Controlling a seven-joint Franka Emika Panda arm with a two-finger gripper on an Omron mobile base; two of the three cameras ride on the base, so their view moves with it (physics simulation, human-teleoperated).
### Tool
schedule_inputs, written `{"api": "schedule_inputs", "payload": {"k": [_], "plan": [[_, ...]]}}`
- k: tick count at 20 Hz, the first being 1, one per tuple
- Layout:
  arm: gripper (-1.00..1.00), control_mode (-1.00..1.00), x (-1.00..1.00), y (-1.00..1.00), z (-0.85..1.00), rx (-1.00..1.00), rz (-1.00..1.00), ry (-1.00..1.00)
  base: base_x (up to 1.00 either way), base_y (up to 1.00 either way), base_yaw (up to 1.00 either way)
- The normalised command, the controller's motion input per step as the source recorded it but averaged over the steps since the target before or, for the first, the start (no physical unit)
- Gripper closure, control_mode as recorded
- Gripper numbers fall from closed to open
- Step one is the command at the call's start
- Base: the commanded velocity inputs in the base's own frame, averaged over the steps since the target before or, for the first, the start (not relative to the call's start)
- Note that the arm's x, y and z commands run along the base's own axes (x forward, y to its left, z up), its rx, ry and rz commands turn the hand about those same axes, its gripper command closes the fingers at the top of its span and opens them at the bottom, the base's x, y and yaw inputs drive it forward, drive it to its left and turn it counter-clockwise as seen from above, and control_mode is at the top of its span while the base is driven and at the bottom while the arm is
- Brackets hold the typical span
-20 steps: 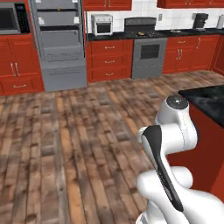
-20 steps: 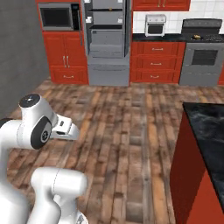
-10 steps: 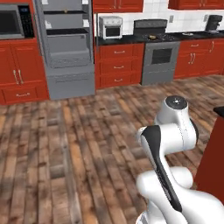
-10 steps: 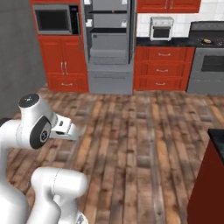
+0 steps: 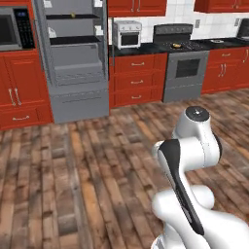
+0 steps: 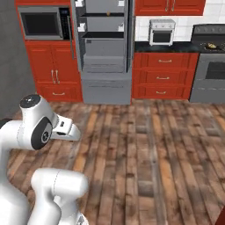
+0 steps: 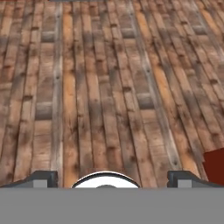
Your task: Place the cold items (apple and banana) from the fridge in one tupperware on the dining counter. Place the warm items (hot dog and kebab skewer) in the stove area in another tupperware.
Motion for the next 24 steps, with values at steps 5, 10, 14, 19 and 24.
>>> {"api": "schedule_inputs", "payload": {"k": [5,10,14,19,24], "plan": [[-1.0,1.0,0.0,0.0,0.0,0.0,0.0,0.0,1.0,0.59,-0.05],[-1.0,1.0,0.0,0.0,0.0,0.0,0.0,0.0,1.0,0.48,-0.01],[-1.0,1.0,0.0,0.0,0.0,0.0,0.0,0.0,1.0,0.23,0.03],[-1.0,1.0,0.0,0.0,0.0,0.0,0.0,0.0,1.0,0.12,0.11],[-1.0,1.0,0.0,0.0,0.0,0.0,0.0,0.0,1.0,0.08,0.14]]}}
